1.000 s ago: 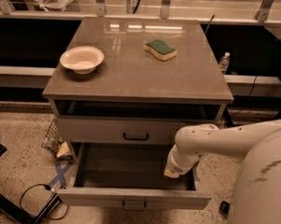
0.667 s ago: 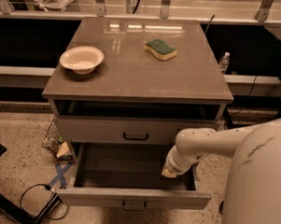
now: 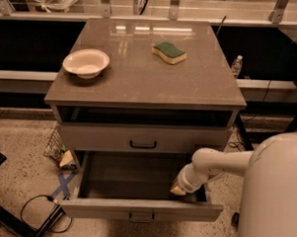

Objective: Open middle drawer

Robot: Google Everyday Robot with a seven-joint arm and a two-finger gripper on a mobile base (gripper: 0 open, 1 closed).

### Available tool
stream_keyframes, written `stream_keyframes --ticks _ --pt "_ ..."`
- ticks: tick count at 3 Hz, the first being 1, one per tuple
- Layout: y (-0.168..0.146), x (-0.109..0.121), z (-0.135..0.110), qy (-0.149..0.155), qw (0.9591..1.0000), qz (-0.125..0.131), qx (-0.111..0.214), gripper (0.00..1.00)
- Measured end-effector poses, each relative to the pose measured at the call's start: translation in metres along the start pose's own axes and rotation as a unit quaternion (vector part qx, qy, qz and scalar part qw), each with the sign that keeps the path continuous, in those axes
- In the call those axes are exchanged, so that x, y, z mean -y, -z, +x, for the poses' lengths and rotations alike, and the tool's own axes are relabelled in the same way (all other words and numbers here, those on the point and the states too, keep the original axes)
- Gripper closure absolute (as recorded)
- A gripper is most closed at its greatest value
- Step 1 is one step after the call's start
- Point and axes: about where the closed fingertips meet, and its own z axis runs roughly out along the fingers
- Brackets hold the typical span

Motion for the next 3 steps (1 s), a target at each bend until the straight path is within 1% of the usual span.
stream_keyframes --ticks 1,2,3 --pt "-0.02 -0.014 0.008 -0.003 0.9998 -0.017 0.006 1.0" --pt "-0.018 -0.043 0.013 -0.007 0.9993 -0.034 -0.012 1.0" --pt "-0.017 -0.053 0.014 -0.007 0.999 -0.04 -0.017 1.0"
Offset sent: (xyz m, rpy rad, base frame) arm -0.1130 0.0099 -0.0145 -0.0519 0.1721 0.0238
